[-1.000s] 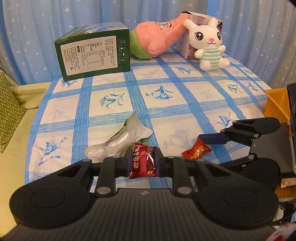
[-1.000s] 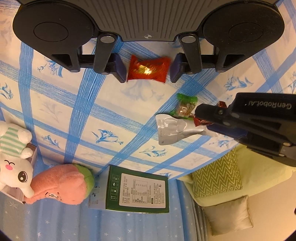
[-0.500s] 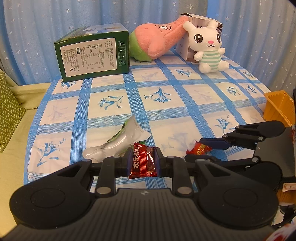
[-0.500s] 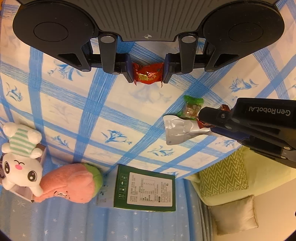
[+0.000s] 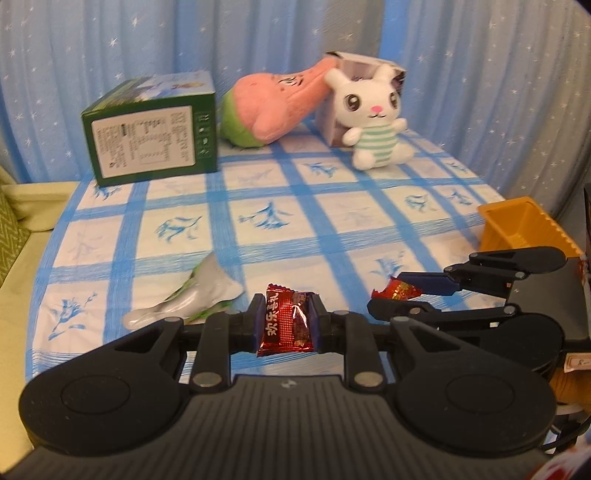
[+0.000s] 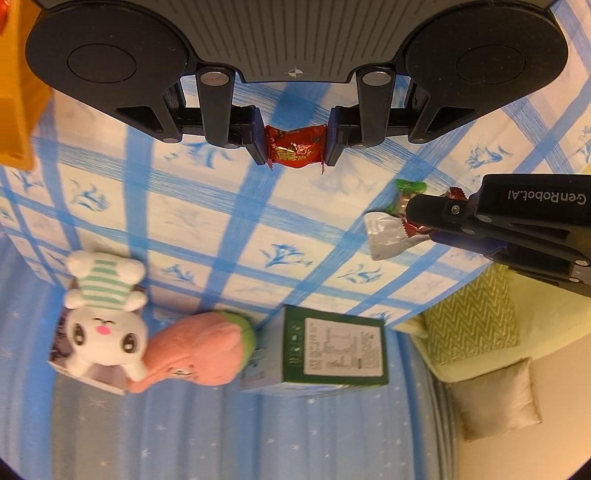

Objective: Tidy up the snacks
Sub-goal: 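Carry both red candies over the orange tray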

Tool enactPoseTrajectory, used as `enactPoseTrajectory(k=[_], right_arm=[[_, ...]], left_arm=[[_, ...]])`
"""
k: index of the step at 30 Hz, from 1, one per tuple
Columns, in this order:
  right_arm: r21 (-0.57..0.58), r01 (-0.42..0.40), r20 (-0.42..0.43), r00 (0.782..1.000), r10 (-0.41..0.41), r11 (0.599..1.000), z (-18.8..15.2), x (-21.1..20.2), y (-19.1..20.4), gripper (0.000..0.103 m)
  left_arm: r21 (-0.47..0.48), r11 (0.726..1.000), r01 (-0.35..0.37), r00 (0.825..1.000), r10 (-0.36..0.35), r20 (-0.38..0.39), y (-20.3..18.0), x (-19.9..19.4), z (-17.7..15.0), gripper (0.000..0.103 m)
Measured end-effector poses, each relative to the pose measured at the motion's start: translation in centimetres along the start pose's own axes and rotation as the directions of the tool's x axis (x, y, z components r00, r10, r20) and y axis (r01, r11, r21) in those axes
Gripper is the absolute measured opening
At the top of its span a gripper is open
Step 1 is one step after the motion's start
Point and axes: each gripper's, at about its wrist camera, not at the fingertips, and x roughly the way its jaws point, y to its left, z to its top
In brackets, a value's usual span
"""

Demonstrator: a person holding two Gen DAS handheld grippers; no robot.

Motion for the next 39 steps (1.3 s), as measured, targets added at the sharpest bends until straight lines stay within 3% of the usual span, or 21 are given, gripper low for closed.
enactPoseTrajectory(k=[16, 25, 39], right_arm=[[0.126, 0.114, 0.089, 0.988, -0.125, 0.985, -2.8, -10.9, -4.2, 0.033], [0.229, 0.182, 0.106, 0.972, -0.21, 0.956, -5.3, -16.3, -7.4, 0.033], [0.316, 0.272, 0.105, 0.942, -0.318, 0.909, -8.6, -21.6, -11.4, 0.033]], left_arm=[[0.046, 0.992, 0.118, 0.99, -0.121, 0.068, -8.5, -3.0, 1.4, 0.022], [0.096, 0.972, 0.214, 0.973, -0.221, 0.066, -15.0, -3.8, 1.1, 0.022], [0.166, 0.941, 0.294, 0.951, -0.306, 0.05, -21.9, -4.0, 1.2, 0.022]])
